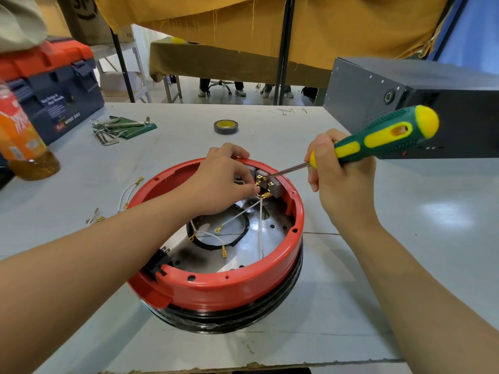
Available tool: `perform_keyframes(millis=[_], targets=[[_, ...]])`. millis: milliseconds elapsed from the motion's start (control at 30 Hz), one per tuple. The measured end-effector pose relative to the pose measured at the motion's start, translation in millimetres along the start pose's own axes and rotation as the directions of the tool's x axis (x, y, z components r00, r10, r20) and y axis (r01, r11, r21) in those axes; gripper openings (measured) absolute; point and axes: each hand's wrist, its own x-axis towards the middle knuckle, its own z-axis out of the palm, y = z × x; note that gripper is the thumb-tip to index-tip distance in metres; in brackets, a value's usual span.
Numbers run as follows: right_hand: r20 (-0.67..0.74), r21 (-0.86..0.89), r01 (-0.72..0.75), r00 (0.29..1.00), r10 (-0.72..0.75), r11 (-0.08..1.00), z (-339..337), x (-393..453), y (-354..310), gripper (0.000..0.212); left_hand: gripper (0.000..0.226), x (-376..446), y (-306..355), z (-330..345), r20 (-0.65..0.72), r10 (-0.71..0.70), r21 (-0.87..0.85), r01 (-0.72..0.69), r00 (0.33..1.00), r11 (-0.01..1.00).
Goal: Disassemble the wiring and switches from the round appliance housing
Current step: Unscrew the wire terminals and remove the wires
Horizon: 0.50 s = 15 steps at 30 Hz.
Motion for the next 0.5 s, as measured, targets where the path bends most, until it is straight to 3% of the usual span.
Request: perform_keyframes(millis=[500], targets=[[-0.095,0.064,-0.081,0.992,0.087,0.995,5.0,4.2,3.3,0.034,0.009,1.3,-0.7,1.1,0.006,-0.011,0.009,0.011,1.000,1.000]])
